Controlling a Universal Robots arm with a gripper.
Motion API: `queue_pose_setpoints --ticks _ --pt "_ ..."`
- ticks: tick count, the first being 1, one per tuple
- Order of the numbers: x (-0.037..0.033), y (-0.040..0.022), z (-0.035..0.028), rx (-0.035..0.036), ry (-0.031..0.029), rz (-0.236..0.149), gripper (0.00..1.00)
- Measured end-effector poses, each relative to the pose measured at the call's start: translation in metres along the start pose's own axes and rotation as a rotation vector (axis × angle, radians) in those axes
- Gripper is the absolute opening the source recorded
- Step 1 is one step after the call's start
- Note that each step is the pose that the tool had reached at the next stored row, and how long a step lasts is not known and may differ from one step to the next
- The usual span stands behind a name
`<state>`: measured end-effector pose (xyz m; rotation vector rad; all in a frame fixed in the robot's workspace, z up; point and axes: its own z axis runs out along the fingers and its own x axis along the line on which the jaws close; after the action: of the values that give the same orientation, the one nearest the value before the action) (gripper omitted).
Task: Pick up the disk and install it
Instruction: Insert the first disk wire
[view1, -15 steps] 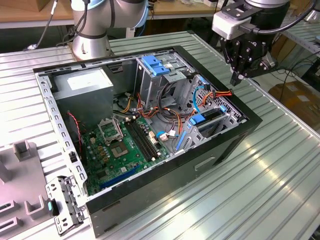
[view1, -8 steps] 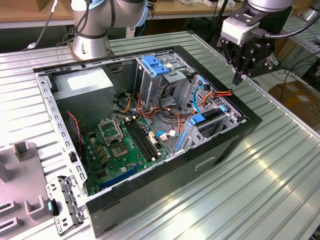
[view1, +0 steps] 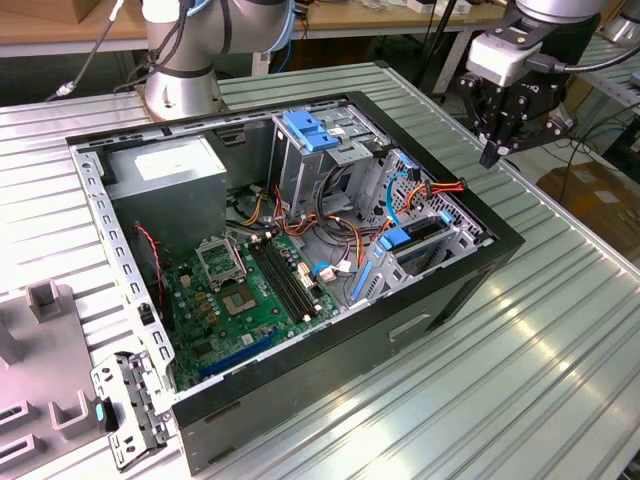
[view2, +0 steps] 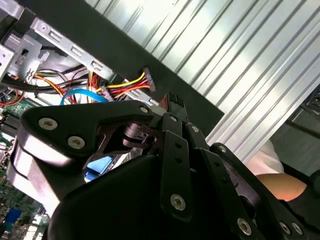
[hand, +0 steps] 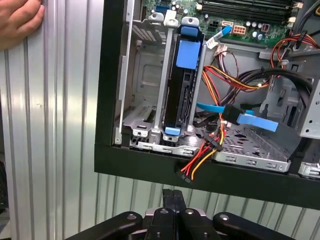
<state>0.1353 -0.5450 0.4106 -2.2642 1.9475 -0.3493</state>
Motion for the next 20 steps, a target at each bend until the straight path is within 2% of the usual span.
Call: queue_pose_setpoints --ticks 2,4,6,8,11,13,14,20 --pt "0.0017 -0.0117 0.0033 -0.0183 -0.0023 -0.001 0.11" --pt "0.0022 -0.0155 0.0049 -0.0215 -0.0028 -0.003 0.11" --pt "0.0024 -0.0169 0.0059 -0.02 -0.0091 -0.03 0.11" --pt "0.0026 -0.0161 0.0065 -0.0111 -0.0338 -0.128 0.11" --pt "0.0028 -0.0071 0.0058 -0.009 -0.0398 -0.15 0.11" --pt "0.0042 -0.0046 0.0078 -0.0054 -0.0502 -0.186 0.11" --pt "0.0044 -0.0041 0.0079 -0.0044 -0.0532 -0.197 0.11" --pt "0.0045 -0.0041 0.0079 -0.0044 -0.0533 -0.197 0.11"
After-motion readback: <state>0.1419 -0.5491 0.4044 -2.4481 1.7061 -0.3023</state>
